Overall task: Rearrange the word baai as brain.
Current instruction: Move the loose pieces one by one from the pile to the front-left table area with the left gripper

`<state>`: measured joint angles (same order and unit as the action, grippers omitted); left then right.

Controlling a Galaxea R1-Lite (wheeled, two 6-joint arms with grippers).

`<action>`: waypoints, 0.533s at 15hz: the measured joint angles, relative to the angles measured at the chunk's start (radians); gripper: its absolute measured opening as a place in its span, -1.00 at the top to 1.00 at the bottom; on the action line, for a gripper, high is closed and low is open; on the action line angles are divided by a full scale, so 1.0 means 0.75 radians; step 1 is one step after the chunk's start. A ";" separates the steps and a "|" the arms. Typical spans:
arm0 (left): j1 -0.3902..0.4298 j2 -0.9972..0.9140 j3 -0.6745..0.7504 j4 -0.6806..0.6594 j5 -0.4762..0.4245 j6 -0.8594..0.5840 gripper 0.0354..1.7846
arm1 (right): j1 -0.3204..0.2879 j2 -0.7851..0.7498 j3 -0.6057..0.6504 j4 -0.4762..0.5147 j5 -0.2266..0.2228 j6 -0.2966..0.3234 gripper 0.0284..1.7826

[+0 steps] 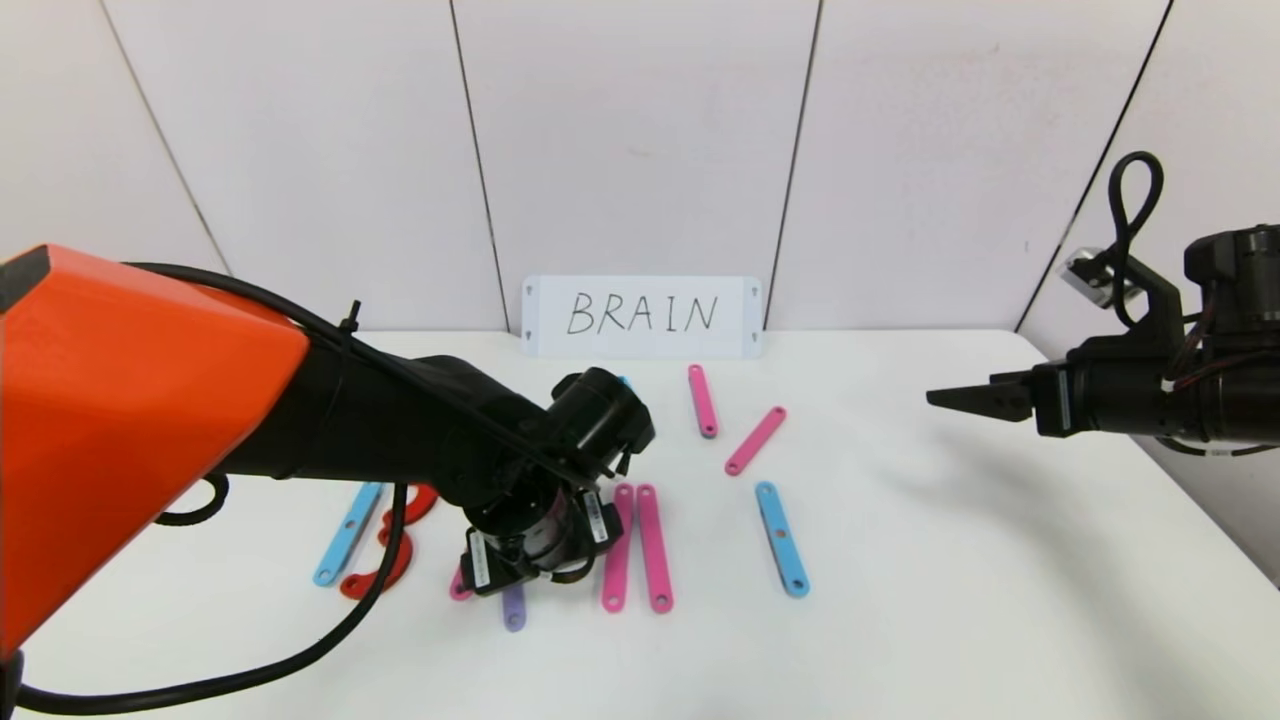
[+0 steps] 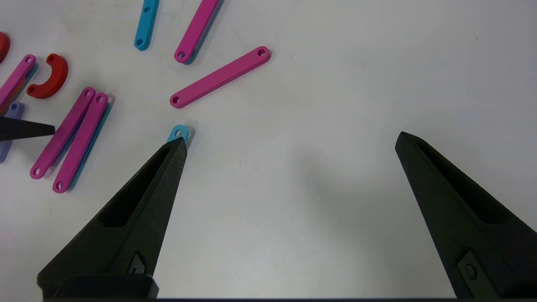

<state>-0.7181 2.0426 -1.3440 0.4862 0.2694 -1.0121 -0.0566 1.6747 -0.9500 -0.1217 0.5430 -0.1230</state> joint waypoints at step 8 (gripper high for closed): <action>0.008 0.005 -0.014 -0.004 0.002 -0.005 -0.95 | 0.000 0.001 0.003 0.000 0.001 -0.009 -0.95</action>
<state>-0.7123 2.0464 -1.3547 0.4834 0.2706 -1.0155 -0.0566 1.6755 -0.9481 -0.1215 0.5434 -0.1298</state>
